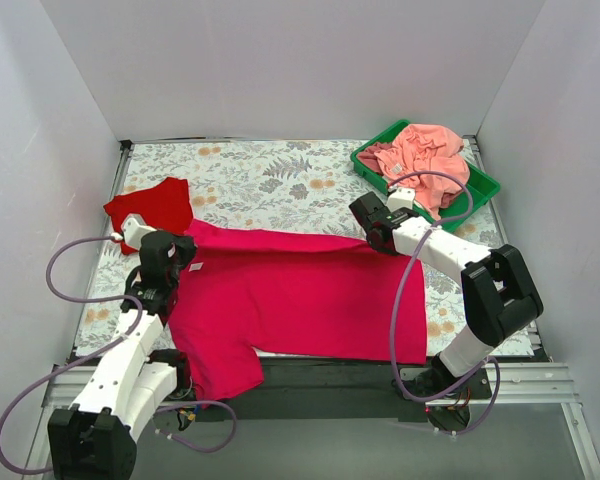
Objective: Fold and stack the t-shirts
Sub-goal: Fold the tshirt
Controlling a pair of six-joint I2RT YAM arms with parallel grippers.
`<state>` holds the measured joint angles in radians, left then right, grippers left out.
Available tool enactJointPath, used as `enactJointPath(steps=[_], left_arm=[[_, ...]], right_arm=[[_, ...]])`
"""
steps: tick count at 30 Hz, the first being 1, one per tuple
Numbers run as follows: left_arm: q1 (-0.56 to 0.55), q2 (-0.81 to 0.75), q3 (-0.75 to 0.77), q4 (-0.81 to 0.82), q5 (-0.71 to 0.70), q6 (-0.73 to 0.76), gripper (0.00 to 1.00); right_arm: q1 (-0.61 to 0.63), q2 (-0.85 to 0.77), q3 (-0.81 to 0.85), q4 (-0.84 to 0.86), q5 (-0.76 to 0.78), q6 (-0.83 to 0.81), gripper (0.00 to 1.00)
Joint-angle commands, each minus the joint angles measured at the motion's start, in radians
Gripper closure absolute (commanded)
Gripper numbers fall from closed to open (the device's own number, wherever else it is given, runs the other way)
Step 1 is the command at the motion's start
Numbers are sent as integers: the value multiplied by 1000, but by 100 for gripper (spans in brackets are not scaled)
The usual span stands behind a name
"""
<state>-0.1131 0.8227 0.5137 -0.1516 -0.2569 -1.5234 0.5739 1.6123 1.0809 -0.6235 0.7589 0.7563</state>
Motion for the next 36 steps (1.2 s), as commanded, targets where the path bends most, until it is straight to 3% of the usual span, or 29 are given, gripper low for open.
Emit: enactJointPath(steps=[1,6,13,17,28,31,33,36], left_arm=[[-3,-46,-20,-92,-88,-61,100],[-13,-114,-53,-127,-51,-132,100],[-26,-238,-92,-247,-128,-224,100],[-42,-267,-101,-289,-93,-265,100],[-94,-350,-119,-469,-165,-360,100],[-94,-382,-126,-538,-185,-397,87],[-94,-399,-138,-565,-200,-422,67],[-96,-434,-136,-618,-205,-446,52]], right_arm=[[4,-35,-18,18,23,21,99],[4,-37,-26,16,25,20,99],[6,-35,-35,16,31,17,99],[4,-25,-27,16,31,15,99],[6,-25,-48,16,17,15,98],[6,-37,-78,16,4,32,96],[6,-49,-114,16,-12,41,93],[4,-77,-171,16,-26,54,79]])
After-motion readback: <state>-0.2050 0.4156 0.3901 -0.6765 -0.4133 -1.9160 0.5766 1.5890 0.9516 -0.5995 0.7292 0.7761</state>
